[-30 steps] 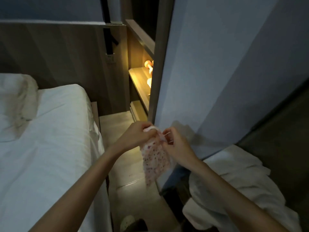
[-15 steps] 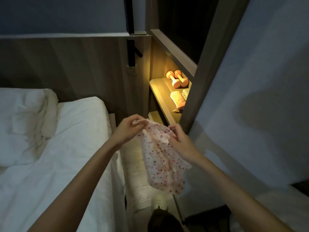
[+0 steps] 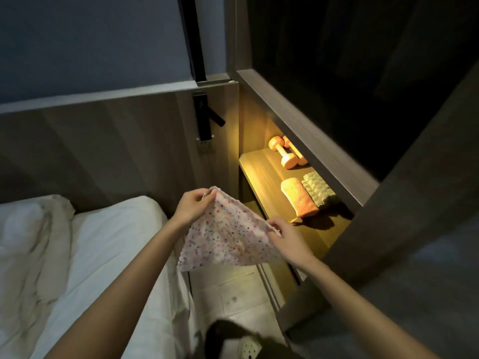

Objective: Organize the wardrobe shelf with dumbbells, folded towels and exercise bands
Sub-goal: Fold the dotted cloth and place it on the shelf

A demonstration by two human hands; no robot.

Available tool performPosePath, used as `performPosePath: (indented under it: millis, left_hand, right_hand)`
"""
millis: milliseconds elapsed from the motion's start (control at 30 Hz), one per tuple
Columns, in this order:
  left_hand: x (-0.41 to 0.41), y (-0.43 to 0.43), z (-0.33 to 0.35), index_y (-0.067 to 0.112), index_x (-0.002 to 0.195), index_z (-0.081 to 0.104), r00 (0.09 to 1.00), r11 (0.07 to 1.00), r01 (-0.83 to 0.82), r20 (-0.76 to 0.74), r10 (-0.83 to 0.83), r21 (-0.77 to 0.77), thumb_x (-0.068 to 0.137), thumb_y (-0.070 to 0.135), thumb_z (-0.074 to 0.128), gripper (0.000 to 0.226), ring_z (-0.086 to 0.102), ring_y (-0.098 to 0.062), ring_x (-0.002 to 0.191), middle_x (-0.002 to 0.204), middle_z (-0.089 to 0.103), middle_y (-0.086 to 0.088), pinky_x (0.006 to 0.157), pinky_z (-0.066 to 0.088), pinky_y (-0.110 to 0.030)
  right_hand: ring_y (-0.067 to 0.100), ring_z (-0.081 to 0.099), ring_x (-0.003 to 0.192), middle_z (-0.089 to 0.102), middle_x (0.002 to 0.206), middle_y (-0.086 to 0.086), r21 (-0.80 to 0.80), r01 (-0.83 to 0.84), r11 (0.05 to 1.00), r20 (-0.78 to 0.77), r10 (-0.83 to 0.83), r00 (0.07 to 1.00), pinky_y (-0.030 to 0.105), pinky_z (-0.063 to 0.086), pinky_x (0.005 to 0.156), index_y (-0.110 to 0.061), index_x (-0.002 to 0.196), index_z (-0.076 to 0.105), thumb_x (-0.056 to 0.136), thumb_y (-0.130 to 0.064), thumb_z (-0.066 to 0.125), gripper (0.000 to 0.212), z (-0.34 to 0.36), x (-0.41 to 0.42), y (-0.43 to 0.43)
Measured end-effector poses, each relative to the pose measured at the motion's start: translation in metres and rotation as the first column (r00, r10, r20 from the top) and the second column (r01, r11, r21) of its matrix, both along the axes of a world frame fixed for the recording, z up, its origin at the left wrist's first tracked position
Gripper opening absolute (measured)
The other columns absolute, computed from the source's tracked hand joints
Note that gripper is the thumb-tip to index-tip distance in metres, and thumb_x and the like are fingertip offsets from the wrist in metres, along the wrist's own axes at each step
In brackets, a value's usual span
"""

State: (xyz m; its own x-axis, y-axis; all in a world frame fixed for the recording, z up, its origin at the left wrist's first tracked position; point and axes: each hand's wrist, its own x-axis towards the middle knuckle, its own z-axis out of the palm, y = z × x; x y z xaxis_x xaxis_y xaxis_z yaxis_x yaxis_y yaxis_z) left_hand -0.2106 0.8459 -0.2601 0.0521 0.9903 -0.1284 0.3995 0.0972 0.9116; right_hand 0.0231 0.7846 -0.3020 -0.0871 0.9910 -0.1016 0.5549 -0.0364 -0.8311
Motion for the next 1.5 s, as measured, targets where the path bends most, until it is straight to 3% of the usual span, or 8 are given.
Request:
performPosePath:
  millis: [267,433,633,767,867,933,1233,1500]
  left_hand:
    - [0.011,0.146,-0.025,0.019,0.094,0.077,0.988,0.985,0.092,-0.138,-0.072,0.144,0.088,0.032,0.066,0.018,0.062,-0.006,0.092,0.09,0.07,0.014,0.093,0.046,-0.039]
    - [0.034,0.235,-0.057,0.012,0.099,0.075,0.946,0.95,0.3,-0.1,-0.307,-0.083,0.084,0.032,0.07,0.025,0.058,0.0,0.084,0.098,0.068,0.003,0.073,0.052,-0.024]
    - [0.068,0.318,-0.072,-0.003,0.093,0.069,0.801,0.773,0.565,-0.034,-0.598,-0.287,0.089,0.031,0.064,0.034,0.06,-0.022,0.08,0.09,0.063,-0.014,0.068,0.047,-0.027]
    - [0.089,0.352,-0.079,0.004,0.097,0.063,0.642,0.589,0.708,0.008,-0.766,-0.39,0.092,0.034,0.06,0.031,0.062,-0.015,0.076,0.088,0.063,-0.007,0.058,0.047,-0.016]
    - [0.104,0.368,-0.08,0.006,0.105,0.063,0.598,0.547,0.764,0.057,-0.799,-0.344,0.091,0.033,0.061,0.031,0.067,-0.015,0.088,0.1,0.066,-0.005,0.063,0.053,-0.017]
    - [0.116,0.375,-0.079,0.011,0.095,0.064,0.6,0.572,0.782,0.053,-0.798,-0.247,0.091,0.03,0.062,0.02,0.067,-0.013,0.089,0.098,0.066,-0.003,0.064,0.054,-0.016]
    - [0.125,0.378,-0.144,-0.003,0.07,0.056,0.649,0.646,0.746,0.042,-0.76,0.165,0.089,0.019,0.065,0.03,0.04,-0.011,0.062,0.068,0.045,-0.011,0.057,0.031,-0.019]
    - [0.079,0.362,-0.236,-0.007,0.07,0.061,0.595,0.606,0.716,0.153,-0.789,0.347,0.085,0.019,0.07,0.031,0.045,-0.008,0.06,0.061,0.054,-0.01,0.055,0.034,-0.028]
  right_hand:
    - [0.011,0.06,0.081,0.064,0.083,-0.005,0.019,0.16,0.987,0.141,-0.161,0.977,0.025,0.049,0.069,-0.013,0.093,0.068,0.094,-0.024,0.054,0.018,-0.009,0.014,0.102]
    - [0.012,0.063,0.078,0.067,0.082,-0.006,0.023,0.342,0.94,0.216,-0.338,0.916,0.031,0.053,0.068,-0.016,0.087,0.068,0.091,-0.034,0.061,0.019,-0.028,0.027,0.142]
    - [-0.001,0.059,0.059,0.067,0.064,-0.008,-0.401,0.557,0.728,0.192,-0.527,0.828,0.018,0.042,0.06,-0.01,0.105,0.068,0.096,-0.051,0.042,0.049,-0.04,0.034,0.18]
    - [0.004,0.068,0.076,0.07,0.104,0.013,-0.442,0.718,0.538,-0.073,-0.819,0.568,0.011,0.051,0.063,-0.017,0.101,0.066,0.1,-0.03,0.045,0.024,-0.058,0.042,0.192]
    - [0.029,0.062,0.108,0.063,0.12,0.017,-0.461,0.814,0.353,-0.208,-0.935,0.287,0.038,0.052,0.093,-0.009,0.113,0.063,0.096,-0.031,0.056,0.029,-0.069,0.039,0.197]
    - [0.026,0.06,0.107,0.062,0.119,0.009,-0.398,0.877,0.271,-0.241,-0.953,0.185,0.038,0.051,0.091,-0.009,0.122,0.059,0.092,-0.035,0.06,0.039,-0.073,0.037,0.201]
    - [-0.004,0.062,0.083,0.065,0.092,-0.011,0.056,0.968,0.244,-0.249,-0.936,0.25,0.006,0.048,0.061,-0.015,0.1,0.067,0.087,-0.011,0.066,0.014,-0.111,0.012,0.186]
    - [0.002,0.065,0.085,0.071,0.088,-0.007,0.241,0.917,0.318,-0.228,-0.899,0.373,0.017,0.052,0.072,-0.018,0.089,0.072,0.084,-0.023,0.072,0.007,-0.195,-0.043,0.166]
